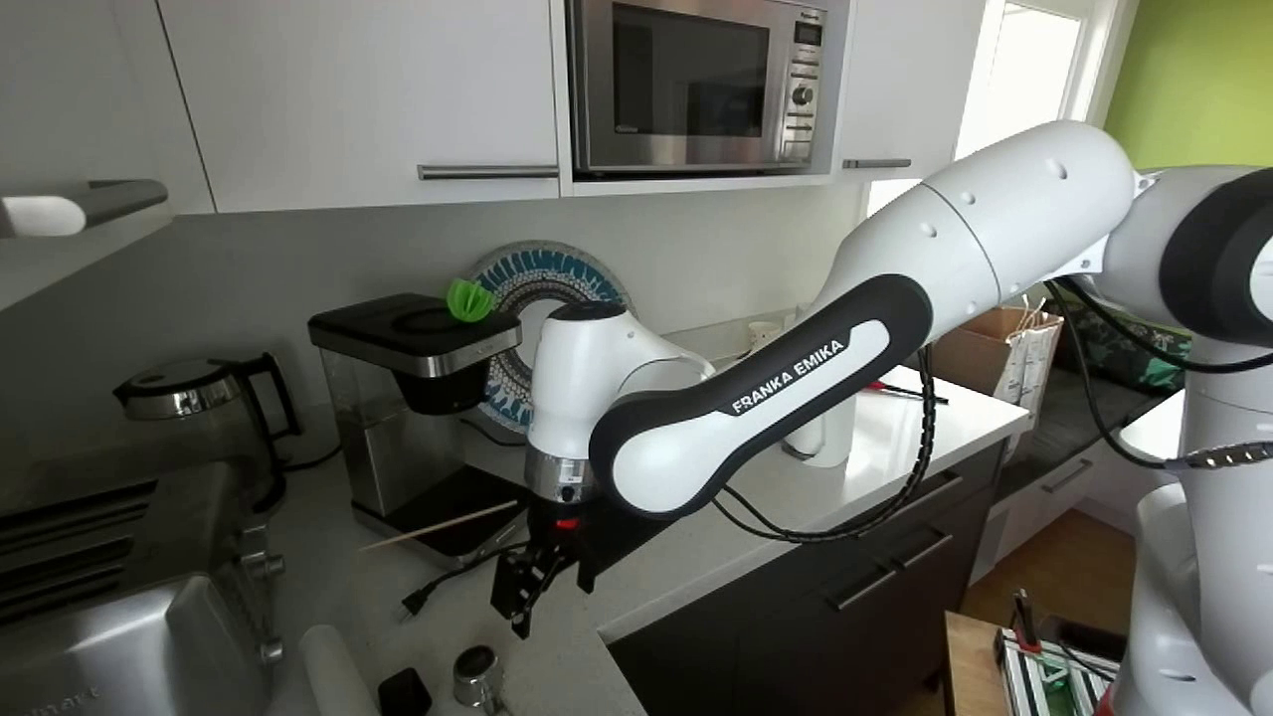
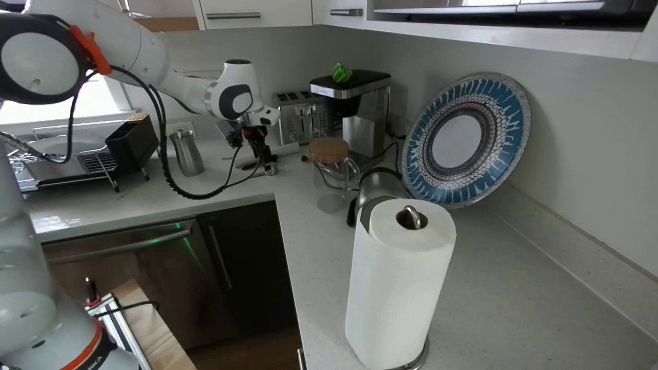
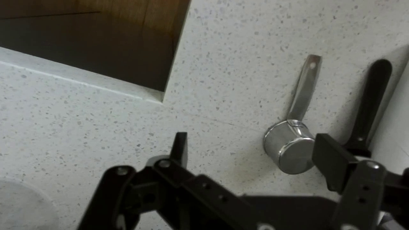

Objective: Pick up the metal measuring cup and put it on top of the wooden lid jar that is on top of the clear jar

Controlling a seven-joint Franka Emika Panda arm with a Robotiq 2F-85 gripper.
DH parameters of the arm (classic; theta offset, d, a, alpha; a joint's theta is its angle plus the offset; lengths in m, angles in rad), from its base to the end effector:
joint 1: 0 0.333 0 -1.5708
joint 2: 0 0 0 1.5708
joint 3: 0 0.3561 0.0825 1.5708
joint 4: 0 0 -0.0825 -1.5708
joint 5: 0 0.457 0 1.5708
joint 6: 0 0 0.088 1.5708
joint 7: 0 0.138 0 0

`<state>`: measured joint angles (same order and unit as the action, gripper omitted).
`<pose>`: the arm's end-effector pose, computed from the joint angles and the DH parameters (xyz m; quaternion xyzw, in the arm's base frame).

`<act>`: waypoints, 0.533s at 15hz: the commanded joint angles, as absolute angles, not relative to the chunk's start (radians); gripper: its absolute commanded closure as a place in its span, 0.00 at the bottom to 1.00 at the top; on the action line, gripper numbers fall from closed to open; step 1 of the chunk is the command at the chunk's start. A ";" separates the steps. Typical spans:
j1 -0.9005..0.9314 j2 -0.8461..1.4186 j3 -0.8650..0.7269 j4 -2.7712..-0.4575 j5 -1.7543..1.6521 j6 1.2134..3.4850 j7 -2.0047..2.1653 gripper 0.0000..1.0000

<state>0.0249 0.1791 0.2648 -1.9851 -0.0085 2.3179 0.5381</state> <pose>0.6506 0.1893 0.3628 -0.9888 0.1247 -0.0652 0.0502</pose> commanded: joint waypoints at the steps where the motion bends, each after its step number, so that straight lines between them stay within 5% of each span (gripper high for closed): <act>1: 0.109 0.222 0.197 -1.939 -0.015 2.328 0.566 0.00; 8: 0.226 0.361 0.127 -1.780 -0.109 2.264 0.611 0.00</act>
